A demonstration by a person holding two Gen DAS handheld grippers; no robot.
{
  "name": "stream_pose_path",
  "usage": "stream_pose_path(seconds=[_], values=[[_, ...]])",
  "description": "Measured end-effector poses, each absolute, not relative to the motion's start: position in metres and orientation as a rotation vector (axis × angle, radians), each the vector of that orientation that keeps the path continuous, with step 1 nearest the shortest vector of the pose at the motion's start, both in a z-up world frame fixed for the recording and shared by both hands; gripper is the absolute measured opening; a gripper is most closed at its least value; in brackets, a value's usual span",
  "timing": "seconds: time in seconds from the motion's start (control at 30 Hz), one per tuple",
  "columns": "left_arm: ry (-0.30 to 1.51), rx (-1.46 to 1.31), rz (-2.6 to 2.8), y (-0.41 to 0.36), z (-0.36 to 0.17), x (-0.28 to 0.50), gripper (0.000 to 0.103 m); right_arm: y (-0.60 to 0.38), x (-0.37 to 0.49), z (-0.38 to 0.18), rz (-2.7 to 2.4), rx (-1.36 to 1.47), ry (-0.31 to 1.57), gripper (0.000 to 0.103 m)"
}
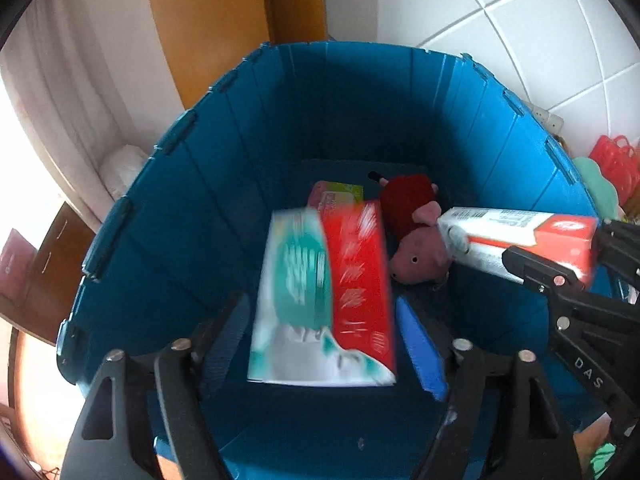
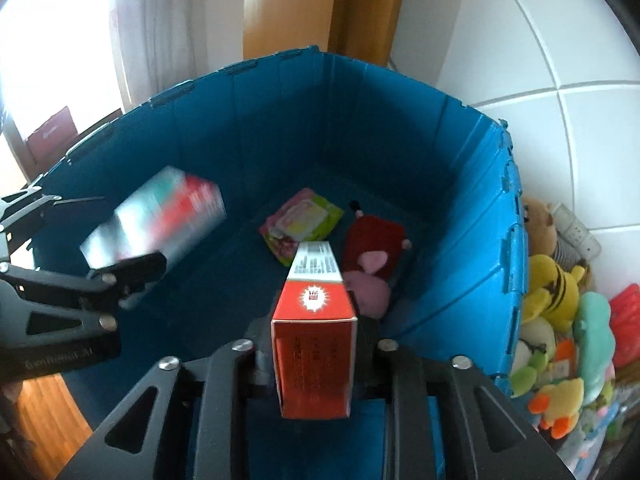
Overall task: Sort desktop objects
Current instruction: 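Open both tools to drop the medicine boxes into the crate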
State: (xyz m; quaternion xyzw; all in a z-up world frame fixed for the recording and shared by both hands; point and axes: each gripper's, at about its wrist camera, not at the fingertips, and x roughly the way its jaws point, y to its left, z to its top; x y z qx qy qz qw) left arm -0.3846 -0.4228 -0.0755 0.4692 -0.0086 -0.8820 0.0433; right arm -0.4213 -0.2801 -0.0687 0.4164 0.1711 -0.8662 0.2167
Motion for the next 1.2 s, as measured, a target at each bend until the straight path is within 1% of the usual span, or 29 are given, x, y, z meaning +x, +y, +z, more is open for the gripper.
stream_pose_path(seconds=[0.03,0.1,0.17,0.23,0.3,0.8,0.97,1.1,1.2], values=[[-0.026,1.434,-2.695,-0.423,-0.076,-0.385,0.082,-0.281,-0.420,-0.067,-2.406,1.149,0.479,0.052],[-0.027,1.433,-2.691,-0.425,-0.076,-0.385,0.083,-0.283,-0.419,-0.065,-2.419,1.140,0.490,0.069],[-0.027,1.432,-2.687,-0.426,-0.076,-0.385,0.083,-0.285,-0.417,-0.062,-2.432,1.131,0.501,0.073],[-0.027,1.431,-2.683,-0.427,-0.076,-0.385,0.083,-0.287,-0.416,-0.060,-2.444,1.120,0.512,0.080],[-0.027,1.430,-2.680,-0.428,-0.076,-0.385,0.083,-0.287,-0.416,-0.059,-2.448,1.113,0.510,0.085],[-0.014,1.386,-2.677,-0.432,-0.067,-0.374,0.083,-0.283,-0.406,-0.052,-2.481,1.056,0.496,0.087],[-0.013,1.335,-2.711,-0.421,-0.053,-0.363,0.083,-0.270,-0.392,-0.033,-2.508,0.982,0.459,0.087],[-0.024,1.285,-2.754,-0.406,-0.038,-0.352,0.083,-0.251,-0.376,-0.015,-2.546,0.922,0.422,0.092],[-0.031,1.246,-2.786,-0.394,-0.027,-0.343,0.083,-0.229,-0.361,-0.001,-2.584,0.872,0.373,0.093]])
